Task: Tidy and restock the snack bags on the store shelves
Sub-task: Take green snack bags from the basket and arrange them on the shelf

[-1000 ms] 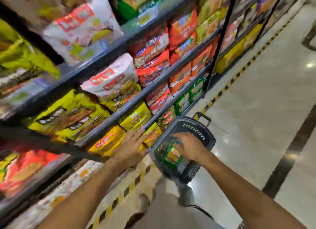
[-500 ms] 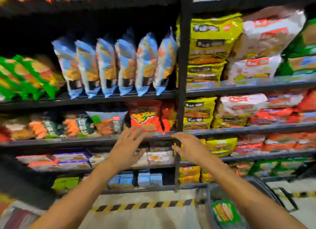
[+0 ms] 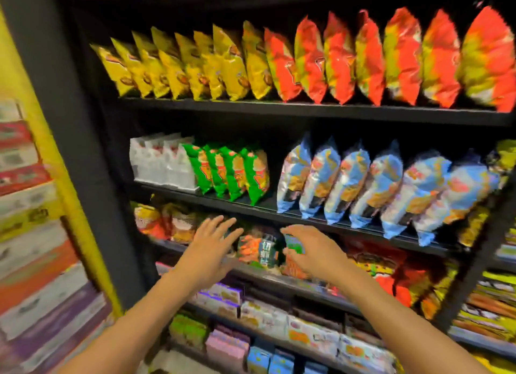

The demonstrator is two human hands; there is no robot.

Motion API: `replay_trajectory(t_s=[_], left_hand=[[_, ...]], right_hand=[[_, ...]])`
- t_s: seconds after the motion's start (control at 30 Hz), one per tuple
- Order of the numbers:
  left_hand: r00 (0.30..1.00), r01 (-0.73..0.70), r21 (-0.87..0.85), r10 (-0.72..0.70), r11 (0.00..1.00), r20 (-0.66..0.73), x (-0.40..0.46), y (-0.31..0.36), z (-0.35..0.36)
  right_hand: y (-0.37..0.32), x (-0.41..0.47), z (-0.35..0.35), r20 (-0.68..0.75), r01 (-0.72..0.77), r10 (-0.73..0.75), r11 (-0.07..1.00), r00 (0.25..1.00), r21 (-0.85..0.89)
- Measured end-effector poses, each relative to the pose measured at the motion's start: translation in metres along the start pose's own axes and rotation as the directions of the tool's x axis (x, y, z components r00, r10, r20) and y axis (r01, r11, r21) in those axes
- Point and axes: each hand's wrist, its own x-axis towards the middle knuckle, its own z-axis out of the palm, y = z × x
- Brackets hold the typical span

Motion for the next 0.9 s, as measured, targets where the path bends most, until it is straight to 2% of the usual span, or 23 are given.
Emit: replay_trajectory(t_s=[0.3, 0.43, 0.57, 0.67, 0.77, 0.9], left_hand=[[0.996, -0.02, 0.17, 0.035, 0.985, -0.087, 0.068, -0.086, 0.013], [0.994, -0.006, 0.202, 0.027, 0.979, -0.102, 0.111, -0.119, 0.018], [0.981, 0.019, 0.222, 0.025, 0.975, -0.195, 0.156, -0.148, 0.012], [0.968, -0.029, 0.238, 0.087, 0.971, -0.234, 0.186, -0.169, 0.017], [0.952, -0.084, 0.21, 0.141, 0.974, -0.272, 0.216, -0.186, 0.026], [0.944, -0.166, 0.213, 0.218, 0.963, -0.25, 0.24, -0.208, 0.047]], right_hand=[[0.001, 0.117, 0.019, -0.033, 0.041, -0.041, 0.999, 0.999, -0.001], [0.02, 0.177, 0.027, -0.109, 0.049, -0.048, 0.999, 0.993, 0.012], [0.025, 0.231, 0.038, -0.228, 0.067, -0.048, 0.995, 0.973, 0.08], [0.023, 0.259, 0.055, -0.323, 0.016, 0.039, 0.986, 0.946, 0.165], [0.021, 0.282, 0.073, -0.446, -0.044, 0.153, 0.969, 0.882, 0.244], [0.011, 0.307, 0.1, -0.475, -0.165, 0.327, 0.922, 0.817, 0.351]])
